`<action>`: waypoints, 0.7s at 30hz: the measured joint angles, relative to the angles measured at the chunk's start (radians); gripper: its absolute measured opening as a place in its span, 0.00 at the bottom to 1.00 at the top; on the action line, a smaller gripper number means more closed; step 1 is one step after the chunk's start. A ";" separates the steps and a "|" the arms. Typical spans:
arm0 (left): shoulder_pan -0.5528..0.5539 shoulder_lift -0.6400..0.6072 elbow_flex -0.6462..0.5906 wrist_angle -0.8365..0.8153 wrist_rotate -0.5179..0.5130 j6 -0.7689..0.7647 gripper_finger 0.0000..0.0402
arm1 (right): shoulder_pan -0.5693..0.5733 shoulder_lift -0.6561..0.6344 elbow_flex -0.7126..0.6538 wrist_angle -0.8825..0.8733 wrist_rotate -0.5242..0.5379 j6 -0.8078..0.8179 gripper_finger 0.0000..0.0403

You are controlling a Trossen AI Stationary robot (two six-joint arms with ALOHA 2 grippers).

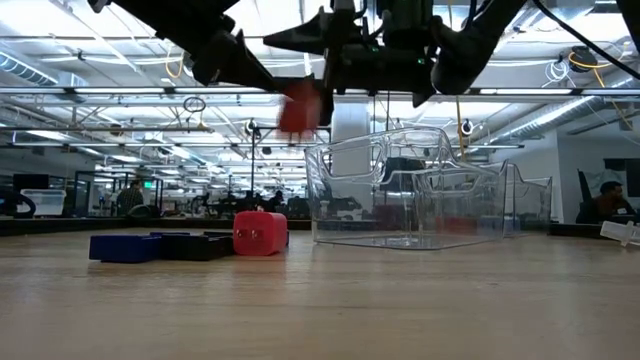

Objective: Pick & Place Office items
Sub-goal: Put the red charger adapter into the right transparent bin

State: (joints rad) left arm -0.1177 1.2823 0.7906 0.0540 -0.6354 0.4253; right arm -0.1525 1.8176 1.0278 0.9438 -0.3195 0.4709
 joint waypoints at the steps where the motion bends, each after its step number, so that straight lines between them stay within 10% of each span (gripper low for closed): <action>1: 0.000 0.000 0.000 0.001 0.005 -0.005 0.25 | 0.000 0.000 0.000 0.003 0.000 0.000 0.66; 12: -0.003 0.000 0.000 -0.028 0.039 -0.096 0.14 | -0.004 0.000 0.002 -0.096 -0.079 -0.076 0.19; 21: -0.023 -0.001 0.000 -0.375 0.141 -0.545 0.36 | 0.004 0.001 -0.001 -0.133 -0.188 -0.172 0.17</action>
State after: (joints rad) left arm -0.1409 1.2816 0.7910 -0.3214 -0.4948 -0.1193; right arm -0.1490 1.8187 1.0271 0.8106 -0.5073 0.2988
